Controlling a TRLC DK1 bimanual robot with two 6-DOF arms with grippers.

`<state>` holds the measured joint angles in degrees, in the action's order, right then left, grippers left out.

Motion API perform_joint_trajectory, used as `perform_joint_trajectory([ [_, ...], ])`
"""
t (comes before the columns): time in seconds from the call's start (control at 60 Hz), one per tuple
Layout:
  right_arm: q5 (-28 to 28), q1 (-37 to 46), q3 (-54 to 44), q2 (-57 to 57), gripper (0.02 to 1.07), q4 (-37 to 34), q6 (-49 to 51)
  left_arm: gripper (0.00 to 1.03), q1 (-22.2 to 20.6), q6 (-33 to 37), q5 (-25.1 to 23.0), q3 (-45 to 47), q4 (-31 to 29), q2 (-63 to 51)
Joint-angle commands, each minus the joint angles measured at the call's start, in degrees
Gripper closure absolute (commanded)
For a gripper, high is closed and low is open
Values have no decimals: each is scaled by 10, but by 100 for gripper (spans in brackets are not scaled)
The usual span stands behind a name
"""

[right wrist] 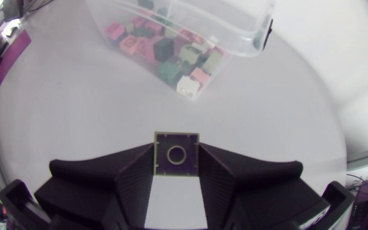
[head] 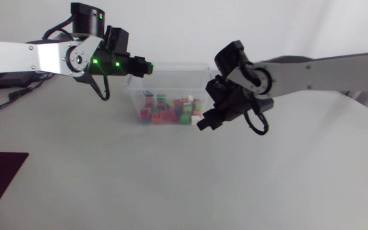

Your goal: Place the duplo bricks in the container

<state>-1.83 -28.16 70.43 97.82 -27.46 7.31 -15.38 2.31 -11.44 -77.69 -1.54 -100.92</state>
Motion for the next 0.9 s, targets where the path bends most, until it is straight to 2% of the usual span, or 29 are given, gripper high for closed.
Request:
perform_joint_trajectory([
  [0.0,-6,-5,3,-32,77,-25,-2,65,5,-17,12,-32,12,-26],
  [0.133,-6,-8,34,-54,77,-49,-6,25,7,-20,40,-45,20,-45],
  [0.15,-6,-8,34,-54,77,-49,-6,25,7,-20,40,-45,20,-45],
  [0.167,-6,-9,45,-58,77,-53,-7,13,7,-20,51,-43,24,-47],
  [0.2,-6,-10,55,-61,77,-57,-9,5,8,-20,52,-40,26,-47],
  [0.467,-6,-22,154,-54,77,-65,-17,4,32,3,56,11,26,-10],
  [0.717,-11,-32,250,18,76,-40,-21,5,66,32,56,102,27,93],
  [0.883,-11,-38,306,78,76,-16,-23,5,74,48,56,166,27,164],
])
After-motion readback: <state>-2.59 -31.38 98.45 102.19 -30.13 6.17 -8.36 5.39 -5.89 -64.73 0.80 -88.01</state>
